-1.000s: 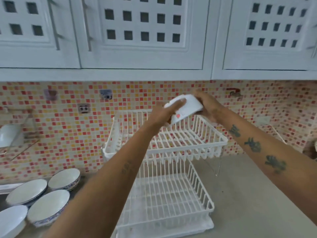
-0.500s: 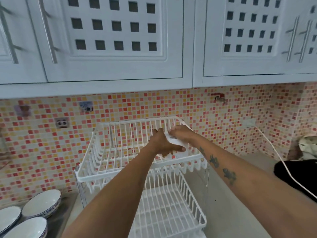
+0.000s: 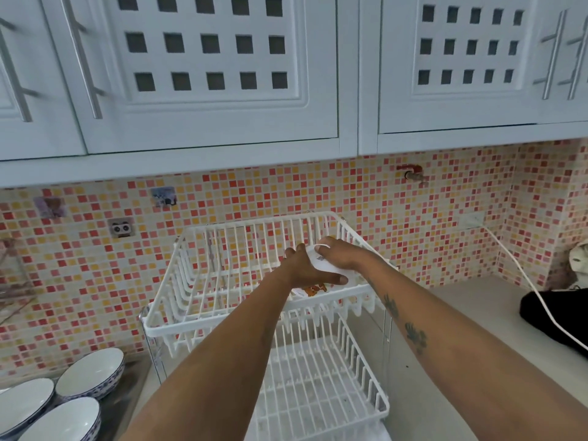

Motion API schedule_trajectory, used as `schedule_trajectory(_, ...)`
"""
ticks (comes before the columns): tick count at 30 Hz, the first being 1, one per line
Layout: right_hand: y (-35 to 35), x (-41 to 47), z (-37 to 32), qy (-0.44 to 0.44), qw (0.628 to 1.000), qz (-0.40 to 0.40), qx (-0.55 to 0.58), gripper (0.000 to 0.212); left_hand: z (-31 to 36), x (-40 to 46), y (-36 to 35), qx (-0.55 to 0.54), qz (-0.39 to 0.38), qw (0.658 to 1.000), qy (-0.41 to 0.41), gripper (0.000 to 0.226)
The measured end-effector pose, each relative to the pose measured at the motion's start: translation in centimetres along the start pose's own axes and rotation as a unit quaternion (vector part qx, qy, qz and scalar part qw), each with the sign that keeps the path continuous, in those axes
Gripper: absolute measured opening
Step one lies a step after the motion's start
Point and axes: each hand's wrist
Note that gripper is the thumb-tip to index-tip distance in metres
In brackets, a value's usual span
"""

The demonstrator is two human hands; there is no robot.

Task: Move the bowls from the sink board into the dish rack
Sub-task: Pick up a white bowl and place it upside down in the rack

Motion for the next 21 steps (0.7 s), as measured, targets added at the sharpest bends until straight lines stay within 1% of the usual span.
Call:
schedule_trajectory(3, 0.1, -0.1, 0.0, 0.010, 1.000, 0.018, -0.003, 0.053, -1.0, 0.0, 0.3, -0.081, -0.008, 0.997, 0.002, 0.084)
schedule_trajectory(4, 0.1, -0.1, 0.1, 0.012, 1.000, 0.025, -0.006, 0.053, -1.2, -0.3, 0.6, -0.106, -0.011, 0.994, 0.008, 0.072)
schedule_trajectory(5, 0.0, 0.0, 0.2, 0.015, 0.999, 0.034, -0.009, 0.054, -1.3, -1.0, 0.9, -0.125, -0.015, 0.992, 0.009, 0.056)
schedule_trajectory(6, 0.0, -0.1, 0.3, 0.021, 0.999, 0.046, -0.011, 0.054, -1.5, -1.4, 1.1, -0.137, -0.026, 0.990, 0.013, 0.048)
schedule_trajectory(7, -0.1, -0.1, 0.4, 0.028, 0.998, 0.060, -0.013, 0.053, -1.8, -1.9, 1.4, -0.141, -0.029, 0.989, 0.028, 0.057)
schedule_trajectory(9, -0.2, -0.2, 0.4, 0.046, 0.995, 0.092, -0.015, 0.050, -2.4, -2.8, 1.9, -0.141, -0.013, 0.988, 0.058, 0.089)
schedule_trajectory(10, -0.2, -0.4, 0.2, 0.056, 0.992, 0.111, -0.014, 0.049, -2.8, -2.8, 2.0, -0.141, -0.005, 0.988, 0.059, 0.100)
schedule_trajectory(11, -0.1, -0.6, -0.1, 0.065, 0.989, 0.130, -0.008, 0.048, -2.9, -3.3, 2.5, -0.146, 0.003, 0.987, 0.059, 0.105)
schedule_trajectory(13, 0.0, -1.1, -0.8, 0.079, 0.984, 0.161, 0.011, 0.049, -3.5, -4.0, 3.3, -0.172, 0.018, 0.983, 0.069, 0.104)
schedule_trajectory(15, -0.1, -1.7, -1.6, 0.091, 0.981, 0.166, 0.029, 0.050, -3.6, -4.9, 4.0, -0.215, 0.059, 0.973, 0.060, 0.094)
schedule_trajectory(17, -0.4, -2.3, -2.7, 0.109, 0.979, 0.162, 0.063, 0.046, -3.9, -5.4, 4.5, -0.244, 0.130, 0.960, 0.051, 0.080)
schedule_trajectory(19, -0.9, -2.8, -3.9, 0.131, 0.971, 0.163, 0.112, 0.039, -4.5, -5.9, 4.8, -0.285, 0.195, 0.937, 0.060, 0.068)
schedule_trajectory(21, -1.6, -3.5, -5.3, 0.149, 0.965, 0.162, 0.145, 0.039, -5.0, -6.5, 5.1, -0.329, 0.250, 0.908, 0.069, 0.062)
Point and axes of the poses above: each hand's wrist, its own x-axis towards the middle knuckle, its own y-axis out of the back of the hand, z = x × y, and after that the axes turned 12 degrees about x, right-handed
